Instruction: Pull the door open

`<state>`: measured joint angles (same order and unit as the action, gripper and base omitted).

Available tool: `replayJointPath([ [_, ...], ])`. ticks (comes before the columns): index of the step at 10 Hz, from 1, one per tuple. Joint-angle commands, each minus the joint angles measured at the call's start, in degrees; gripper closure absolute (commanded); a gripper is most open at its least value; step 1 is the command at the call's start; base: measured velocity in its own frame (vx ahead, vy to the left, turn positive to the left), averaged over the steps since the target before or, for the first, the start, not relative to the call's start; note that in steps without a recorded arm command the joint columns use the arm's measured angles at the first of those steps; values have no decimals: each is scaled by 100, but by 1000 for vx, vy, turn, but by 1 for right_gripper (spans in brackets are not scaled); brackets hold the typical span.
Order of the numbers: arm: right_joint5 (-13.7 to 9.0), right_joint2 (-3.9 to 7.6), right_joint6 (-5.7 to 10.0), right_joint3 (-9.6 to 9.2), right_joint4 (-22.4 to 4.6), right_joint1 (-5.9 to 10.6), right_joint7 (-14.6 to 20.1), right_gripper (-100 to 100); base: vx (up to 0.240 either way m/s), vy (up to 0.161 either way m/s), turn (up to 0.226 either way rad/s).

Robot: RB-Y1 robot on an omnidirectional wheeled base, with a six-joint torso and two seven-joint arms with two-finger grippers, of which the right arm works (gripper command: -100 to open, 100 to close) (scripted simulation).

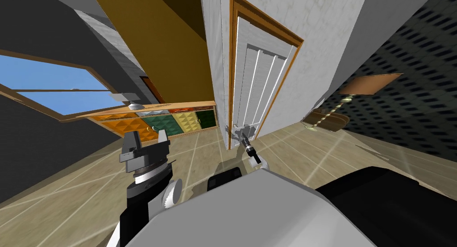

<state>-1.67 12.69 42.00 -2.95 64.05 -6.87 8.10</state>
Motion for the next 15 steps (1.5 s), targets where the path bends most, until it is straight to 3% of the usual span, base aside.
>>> replayJointPath([
  [1,-33,33,98,-13,-286,88,71,-100,70,-54,88],
  [14,-220,291,642,-33,-2219,710,475,-100,48,-45,55],
  [15,-211,287,648,-32,-2181,702,460,-100,23,-26,13],
])
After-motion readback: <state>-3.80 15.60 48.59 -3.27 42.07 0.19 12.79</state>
